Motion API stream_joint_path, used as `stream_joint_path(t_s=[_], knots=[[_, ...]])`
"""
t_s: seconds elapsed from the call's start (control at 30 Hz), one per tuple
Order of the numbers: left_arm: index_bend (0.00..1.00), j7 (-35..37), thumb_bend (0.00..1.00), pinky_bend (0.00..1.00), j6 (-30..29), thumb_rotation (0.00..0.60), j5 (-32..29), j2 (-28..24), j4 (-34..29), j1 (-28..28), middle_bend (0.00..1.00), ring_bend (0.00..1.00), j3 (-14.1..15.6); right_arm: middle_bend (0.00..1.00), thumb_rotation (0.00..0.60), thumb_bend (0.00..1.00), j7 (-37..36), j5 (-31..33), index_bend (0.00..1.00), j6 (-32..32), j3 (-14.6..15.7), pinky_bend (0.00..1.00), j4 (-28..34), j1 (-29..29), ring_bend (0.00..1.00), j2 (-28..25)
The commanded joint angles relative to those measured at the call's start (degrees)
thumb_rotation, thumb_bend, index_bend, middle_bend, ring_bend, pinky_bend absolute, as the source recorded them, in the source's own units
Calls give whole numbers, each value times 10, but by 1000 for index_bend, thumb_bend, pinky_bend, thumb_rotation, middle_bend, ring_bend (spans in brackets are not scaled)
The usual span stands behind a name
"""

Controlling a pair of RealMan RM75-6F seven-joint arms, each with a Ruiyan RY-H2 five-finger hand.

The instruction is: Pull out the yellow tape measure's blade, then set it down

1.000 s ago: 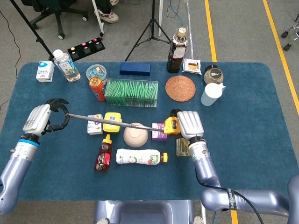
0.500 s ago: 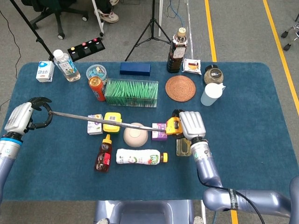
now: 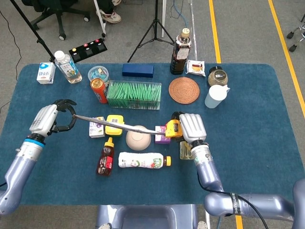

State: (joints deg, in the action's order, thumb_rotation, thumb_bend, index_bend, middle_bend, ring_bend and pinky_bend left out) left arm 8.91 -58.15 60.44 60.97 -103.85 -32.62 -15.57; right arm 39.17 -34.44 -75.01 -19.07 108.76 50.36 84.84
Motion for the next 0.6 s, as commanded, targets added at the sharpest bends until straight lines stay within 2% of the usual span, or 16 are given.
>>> stream_joint_path(t_s=[0.03,0.43,0.5,0.53,0.6], knots=[[518,-29,411,295,-5,600,-15,24,-13,-20,283,161,-10,628,600,239,-1,4,676,-1,-5,726,0,3,738,4],[518,-122,393,284,-9,600,-67,114,-23,-89,284,138,-28,628,600,240,2,35,676,-4,-36,726,-10,29,738,33],[512,-134,383,275,-13,600,-77,126,-22,-97,279,111,-31,628,600,239,1,40,676,-5,-40,727,-13,31,738,37],[490,-139,369,267,-14,600,-82,131,-22,-102,264,88,-33,629,600,239,1,42,676,-5,-41,727,-14,32,738,38],[351,-155,297,237,-14,600,-94,136,-24,-109,181,16,-33,629,600,240,1,45,676,-5,-42,727,-17,33,738,39]])
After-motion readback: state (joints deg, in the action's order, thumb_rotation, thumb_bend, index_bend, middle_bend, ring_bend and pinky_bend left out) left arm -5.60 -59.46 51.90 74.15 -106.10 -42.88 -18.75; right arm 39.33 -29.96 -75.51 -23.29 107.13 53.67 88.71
